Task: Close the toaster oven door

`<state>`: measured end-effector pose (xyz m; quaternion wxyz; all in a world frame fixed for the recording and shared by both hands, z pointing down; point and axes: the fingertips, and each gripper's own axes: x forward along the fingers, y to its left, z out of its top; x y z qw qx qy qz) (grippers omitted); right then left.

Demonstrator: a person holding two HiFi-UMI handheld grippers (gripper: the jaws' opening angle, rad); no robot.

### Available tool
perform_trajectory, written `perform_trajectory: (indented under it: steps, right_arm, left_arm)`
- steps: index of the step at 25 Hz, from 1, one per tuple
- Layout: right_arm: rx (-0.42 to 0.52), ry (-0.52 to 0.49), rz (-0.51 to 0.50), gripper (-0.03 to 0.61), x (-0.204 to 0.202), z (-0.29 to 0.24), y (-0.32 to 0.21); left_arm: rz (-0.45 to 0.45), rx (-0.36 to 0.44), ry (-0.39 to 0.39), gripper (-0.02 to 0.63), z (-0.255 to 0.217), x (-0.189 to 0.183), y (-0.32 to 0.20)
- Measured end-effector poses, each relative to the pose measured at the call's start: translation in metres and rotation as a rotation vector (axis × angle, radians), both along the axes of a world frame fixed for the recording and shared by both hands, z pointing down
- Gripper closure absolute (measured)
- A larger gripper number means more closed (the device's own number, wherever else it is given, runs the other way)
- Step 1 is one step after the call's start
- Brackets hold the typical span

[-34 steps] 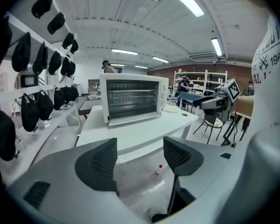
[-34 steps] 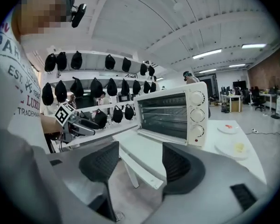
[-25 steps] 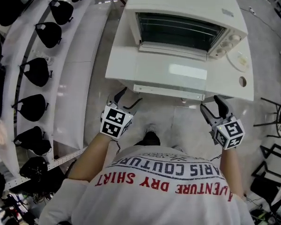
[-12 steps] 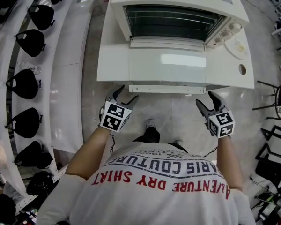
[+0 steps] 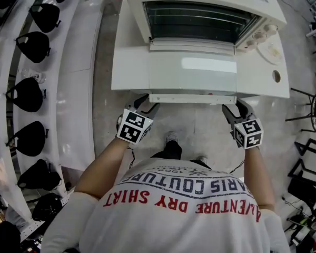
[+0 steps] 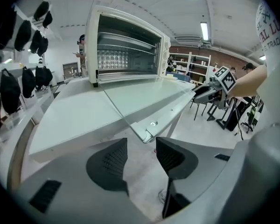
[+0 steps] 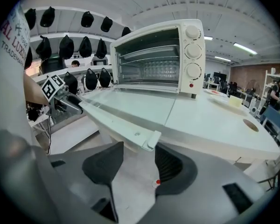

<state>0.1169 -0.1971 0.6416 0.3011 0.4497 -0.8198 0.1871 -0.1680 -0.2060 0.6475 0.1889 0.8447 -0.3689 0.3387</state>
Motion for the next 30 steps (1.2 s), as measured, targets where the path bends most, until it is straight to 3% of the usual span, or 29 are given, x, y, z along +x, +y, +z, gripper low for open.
perform_trajectory:
  steps: [7,14,30]
  right_arm:
    - [0.009,0.008,0.013,0.385,0.002,-0.007,-0.002]
    - [0.035,0.010,0.031,0.414,0.005,-0.021,-0.002]
    - [0.111,-0.052,0.074,0.407,0.001,-0.082,-0.003]
  left_arm:
    - [0.073,0.025,-0.021,0.476,-0.012,0.007,0.004]
    - [0.093,0.028,-0.035,0.475,-0.026,0.007,0.006]
    - [0.116,0.076,0.037,0.471,-0.088,0.005,0.005]
